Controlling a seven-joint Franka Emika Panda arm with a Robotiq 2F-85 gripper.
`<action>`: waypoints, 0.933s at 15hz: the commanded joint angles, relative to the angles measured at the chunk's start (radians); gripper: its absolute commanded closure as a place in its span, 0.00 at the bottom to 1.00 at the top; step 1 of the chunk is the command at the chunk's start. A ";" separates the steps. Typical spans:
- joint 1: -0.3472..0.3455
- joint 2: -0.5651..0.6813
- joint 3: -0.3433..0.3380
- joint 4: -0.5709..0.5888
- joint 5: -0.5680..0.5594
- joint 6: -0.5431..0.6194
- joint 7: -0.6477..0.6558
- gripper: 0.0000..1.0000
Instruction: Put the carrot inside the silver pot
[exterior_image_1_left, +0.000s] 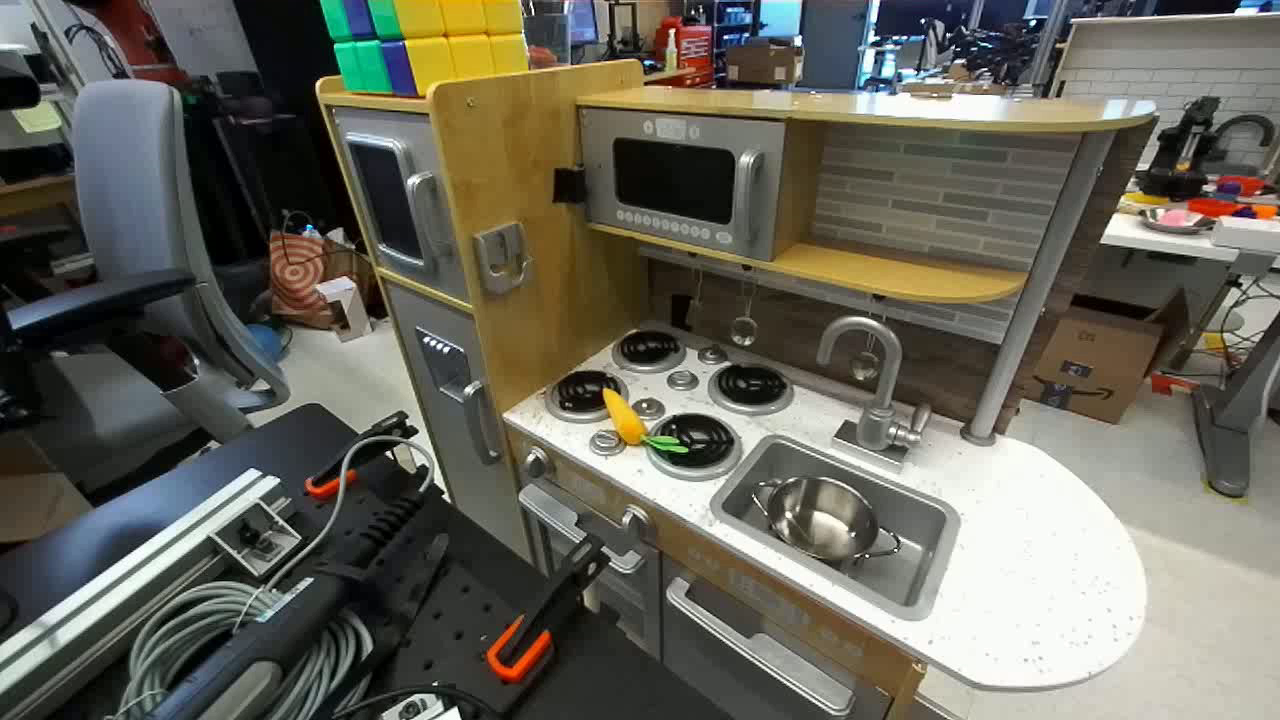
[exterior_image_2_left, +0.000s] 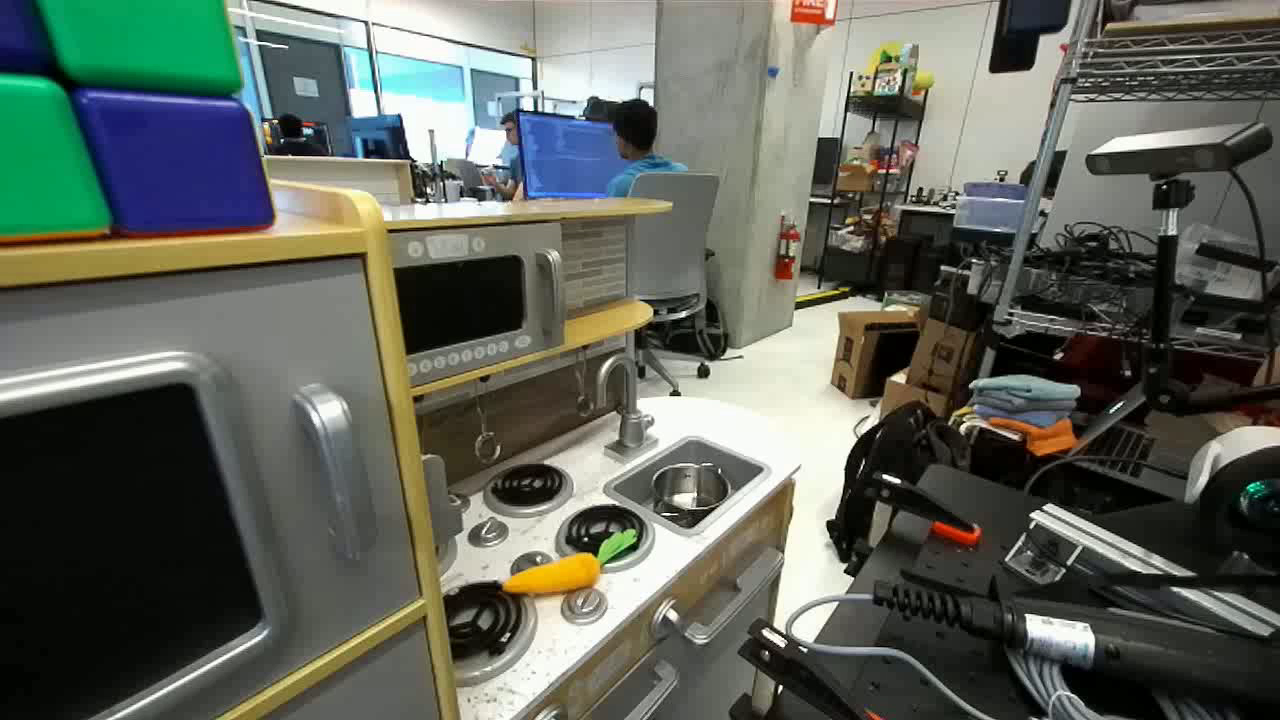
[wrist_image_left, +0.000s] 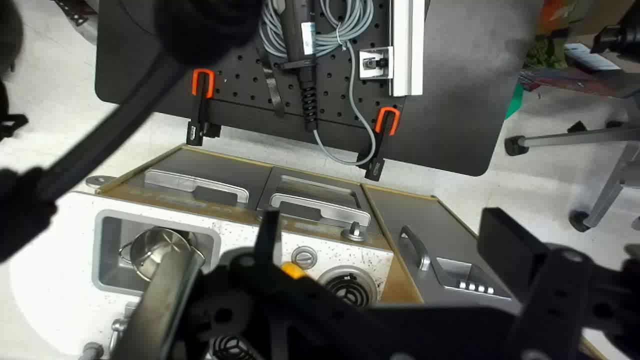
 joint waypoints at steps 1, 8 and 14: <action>-0.001 0.001 0.001 0.003 0.000 -0.002 0.000 0.00; -0.100 0.379 -0.037 -0.049 0.058 0.255 0.181 0.00; -0.119 0.745 -0.012 -0.021 0.051 0.768 0.388 0.00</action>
